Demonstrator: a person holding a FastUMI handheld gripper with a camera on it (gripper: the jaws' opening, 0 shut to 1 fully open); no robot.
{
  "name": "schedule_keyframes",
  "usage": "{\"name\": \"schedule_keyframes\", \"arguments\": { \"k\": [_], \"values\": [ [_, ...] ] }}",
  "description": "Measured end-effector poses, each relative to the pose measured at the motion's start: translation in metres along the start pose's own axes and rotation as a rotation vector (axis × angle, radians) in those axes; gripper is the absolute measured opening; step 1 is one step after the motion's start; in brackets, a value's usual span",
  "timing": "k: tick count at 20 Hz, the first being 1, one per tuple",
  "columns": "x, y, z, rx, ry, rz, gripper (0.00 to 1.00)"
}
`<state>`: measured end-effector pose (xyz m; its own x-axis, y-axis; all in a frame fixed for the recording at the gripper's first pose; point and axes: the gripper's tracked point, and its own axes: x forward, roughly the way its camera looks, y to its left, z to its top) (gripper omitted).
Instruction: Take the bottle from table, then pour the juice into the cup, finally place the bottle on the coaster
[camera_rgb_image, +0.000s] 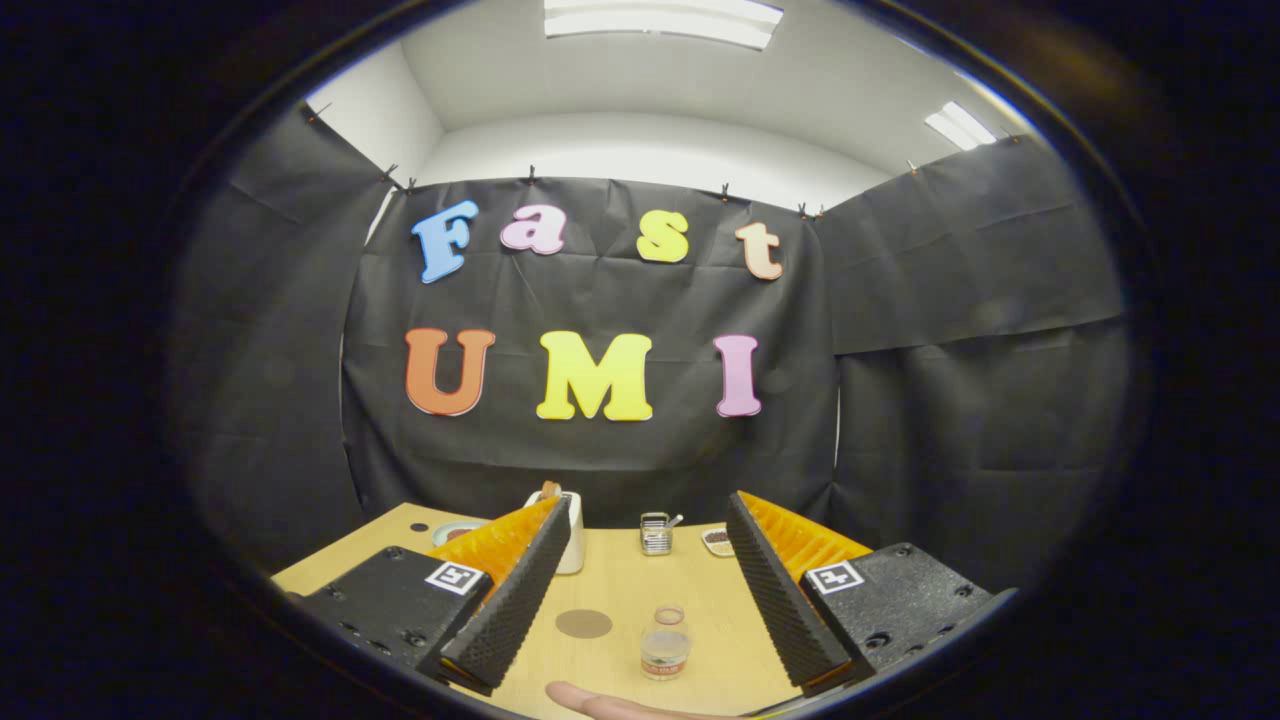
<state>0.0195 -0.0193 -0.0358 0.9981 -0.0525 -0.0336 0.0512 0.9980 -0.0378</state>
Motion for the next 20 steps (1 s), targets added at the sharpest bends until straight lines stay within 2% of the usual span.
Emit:
{"name": "schedule_keyframes", "arguments": {
  "k": [11, 20],
  "values": [
    [0.019, -0.009, -0.045, -0.050, -0.003, 0.005, 1.00],
    [0.042, -0.015, -0.106, -0.014, 0.111, 0.043, 1.00]
  ]
}}
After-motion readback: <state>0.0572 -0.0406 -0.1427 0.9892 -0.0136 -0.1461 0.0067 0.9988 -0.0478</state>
